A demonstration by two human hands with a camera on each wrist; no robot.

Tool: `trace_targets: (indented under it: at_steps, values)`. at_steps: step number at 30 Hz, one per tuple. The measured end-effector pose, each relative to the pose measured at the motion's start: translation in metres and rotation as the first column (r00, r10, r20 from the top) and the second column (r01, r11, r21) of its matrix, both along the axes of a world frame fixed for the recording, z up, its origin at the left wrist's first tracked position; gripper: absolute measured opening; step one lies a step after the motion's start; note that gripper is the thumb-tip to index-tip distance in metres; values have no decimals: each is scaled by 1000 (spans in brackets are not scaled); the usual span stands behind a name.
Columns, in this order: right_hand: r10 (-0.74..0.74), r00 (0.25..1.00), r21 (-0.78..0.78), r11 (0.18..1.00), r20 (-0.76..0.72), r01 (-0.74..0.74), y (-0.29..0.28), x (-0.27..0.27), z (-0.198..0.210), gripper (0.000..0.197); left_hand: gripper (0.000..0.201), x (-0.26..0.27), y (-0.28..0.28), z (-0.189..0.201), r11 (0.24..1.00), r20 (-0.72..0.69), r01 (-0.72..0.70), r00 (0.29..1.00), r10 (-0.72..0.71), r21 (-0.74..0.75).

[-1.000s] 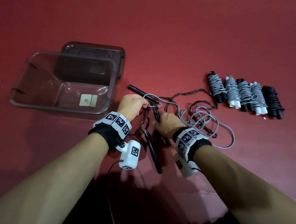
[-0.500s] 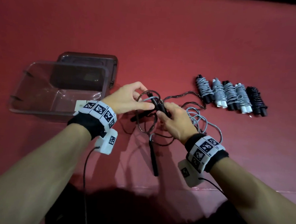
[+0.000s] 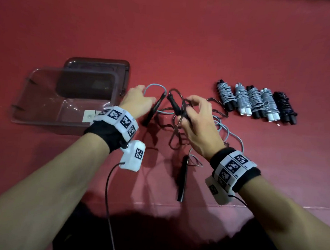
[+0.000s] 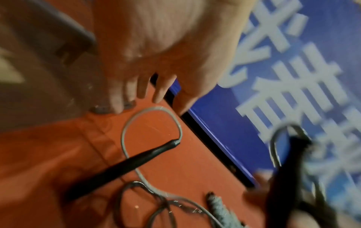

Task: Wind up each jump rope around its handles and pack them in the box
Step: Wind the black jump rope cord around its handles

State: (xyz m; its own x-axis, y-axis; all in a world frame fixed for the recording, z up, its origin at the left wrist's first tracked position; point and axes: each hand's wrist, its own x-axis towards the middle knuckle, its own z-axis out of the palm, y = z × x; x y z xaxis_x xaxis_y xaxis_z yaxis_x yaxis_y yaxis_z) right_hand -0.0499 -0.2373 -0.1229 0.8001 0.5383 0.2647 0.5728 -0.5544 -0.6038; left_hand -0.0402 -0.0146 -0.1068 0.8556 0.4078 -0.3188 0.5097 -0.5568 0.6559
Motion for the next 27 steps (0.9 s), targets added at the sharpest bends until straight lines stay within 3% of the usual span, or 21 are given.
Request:
trace_targets:
  at_steps: [2, 3, 4, 5, 7, 9, 12, 15, 19, 23, 27]
  values:
    - [-19, 989, 110, 993, -145, 35, 7, 6, 14, 15, 38, -3, -24, 13, 994, 85, 111, 990, -113, 19]
    - [-37, 980, 146, 987, -198, 66, 9, 9, 21, 14, 38, -5, -34, 17, 990, 164, 113, 981, -99, -80]
    - [-62, 974, 169, 980, -219, 101, 11, 15, 26, 15, 44, -5, -45, 23, 947, 200, 94, 979, -32, -306]
    - [-83, 967, 174, 976, -241, 127, 13, 20, 31, 17, 52, -4, -55, 28, 842, 179, 65, 983, 38, -536]
    - [-124, 945, 128, 977, -304, 169, 15, 33, 39, 18, 63, -2, -68, 32, 658, 131, 61, 990, 58, -751]
    - [-154, 936, 92, 977, -317, 192, 18, 46, 48, 22, 67, 0, -76, 36, 666, 190, 124, 981, 27, -736]
    - [-189, 929, 130, 962, -319, 240, 21, 65, 69, 14, 59, 18, -73, 45, 782, 301, 177, 954, 15, -598]
    - [-141, 889, 274, 920, -435, 280, 29, 83, 108, 19, 59, 43, -64, 81, 746, 278, 140, 958, 62, -651]
    - [23, 789, 463, 819, -614, 337, 47, 108, 171, 30, 28, 69, -48, 149, 788, 394, 217, 918, 36, -577]
    - [30, 828, 506, 803, -561, 314, 64, 129, 224, 40, 23, 85, -39, 214, 708, 463, 325, 887, 4, -628]
    - [30, 840, 484, 828, -542, 284, 77, 140, 289, 48, 18, 90, -32, 274, 700, 546, 400, 837, -17, -592]
